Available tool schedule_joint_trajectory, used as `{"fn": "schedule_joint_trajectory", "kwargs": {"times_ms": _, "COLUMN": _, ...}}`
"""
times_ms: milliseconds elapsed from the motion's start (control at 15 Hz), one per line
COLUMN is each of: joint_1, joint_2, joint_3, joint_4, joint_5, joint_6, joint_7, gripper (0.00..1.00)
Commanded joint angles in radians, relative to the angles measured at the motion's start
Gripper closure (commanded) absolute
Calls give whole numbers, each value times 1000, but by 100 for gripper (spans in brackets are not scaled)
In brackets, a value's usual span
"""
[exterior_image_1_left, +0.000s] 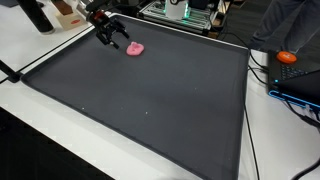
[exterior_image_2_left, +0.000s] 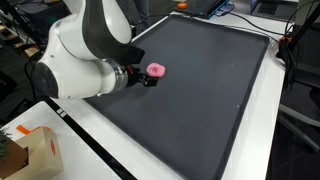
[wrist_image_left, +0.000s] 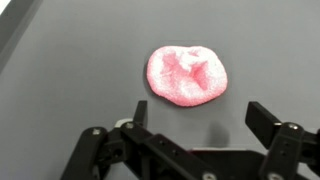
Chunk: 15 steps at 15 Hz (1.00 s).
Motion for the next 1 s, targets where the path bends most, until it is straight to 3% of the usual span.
{"fn": "schedule_joint_trajectory", "kwargs": {"times_ms": 0, "joint_1": 32, "joint_2": -47, "joint_3": -12, "joint_4": -53, "joint_5": -3, "joint_6": 44, "joint_7": -21, "gripper": 0}}
{"fn": "schedule_joint_trajectory", "kwargs": {"times_ms": 467, "joint_1": 100, "joint_2": -118, "joint_3": -10, "joint_4": -95, "joint_5": -51, "joint_6": 178, "joint_7": 0, "gripper": 0}}
{"fn": "schedule_joint_trajectory", "kwargs": {"times_ms": 933, "joint_1": 193, "joint_2": -253, "joint_3": 5, "joint_4": -170, "joint_5": -262, "joint_6": 292, "joint_7": 64, "gripper": 0}}
